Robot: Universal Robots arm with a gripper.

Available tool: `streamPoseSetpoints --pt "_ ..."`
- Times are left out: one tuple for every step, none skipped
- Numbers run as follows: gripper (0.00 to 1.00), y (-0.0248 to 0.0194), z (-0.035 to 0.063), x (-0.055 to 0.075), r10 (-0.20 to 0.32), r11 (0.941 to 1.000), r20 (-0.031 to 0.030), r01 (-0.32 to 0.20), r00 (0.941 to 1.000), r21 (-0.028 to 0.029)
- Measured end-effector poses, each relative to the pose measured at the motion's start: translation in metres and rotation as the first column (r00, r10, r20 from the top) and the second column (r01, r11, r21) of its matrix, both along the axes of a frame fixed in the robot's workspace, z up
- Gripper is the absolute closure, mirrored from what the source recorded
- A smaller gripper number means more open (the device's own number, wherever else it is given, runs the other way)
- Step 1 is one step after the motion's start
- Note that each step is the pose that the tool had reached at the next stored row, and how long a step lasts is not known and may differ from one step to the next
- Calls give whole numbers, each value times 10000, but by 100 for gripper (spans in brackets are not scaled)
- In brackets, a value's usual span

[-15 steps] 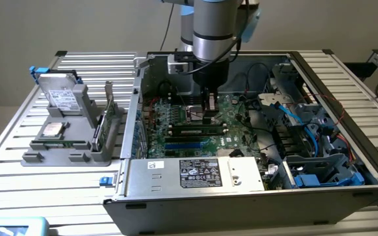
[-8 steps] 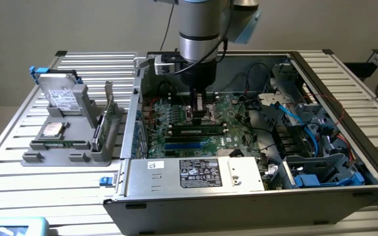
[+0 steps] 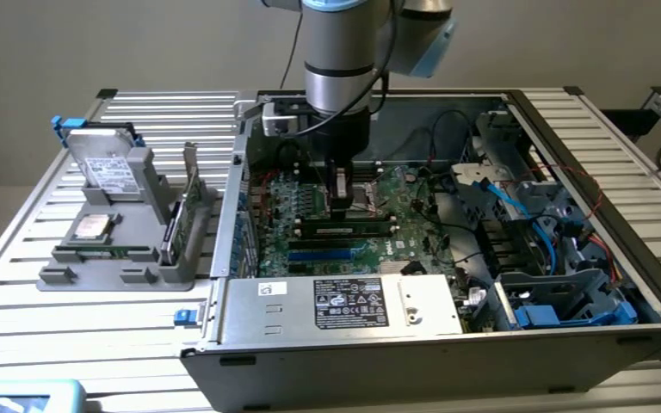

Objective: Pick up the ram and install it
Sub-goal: 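Press down the ram until it locks into place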

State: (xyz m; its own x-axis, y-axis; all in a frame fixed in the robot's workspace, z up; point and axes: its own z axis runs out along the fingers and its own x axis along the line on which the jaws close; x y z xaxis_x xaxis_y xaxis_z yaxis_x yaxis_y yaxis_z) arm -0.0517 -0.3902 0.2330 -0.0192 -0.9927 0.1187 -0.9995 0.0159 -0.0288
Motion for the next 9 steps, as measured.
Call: streamPoseSetpoints --pt "89 0 -9 -1 -1 10000 1 1 10000 1" --pt "89 1 -17 -2 -1 10000 1 1 10000 1" --pt "89 1 -20 -5 -3 10000 0 3 10000 1" --pt "89 1 -20 -8 -4 10000 -1 4 10000 0" --pt "89 1 -21 -12 -2 10000 -1 2 10000 0" --pt "89 1 -25 -14 -2 10000 0 2 10000 2" --pt "89 2 -31 -15 -2 10000 2 2 10000 4" --pt "89 2 -38 -16 -1 10000 1 1 10000 3" --pt "89 2 -44 -17 -1 10000 1 1 10000 3"
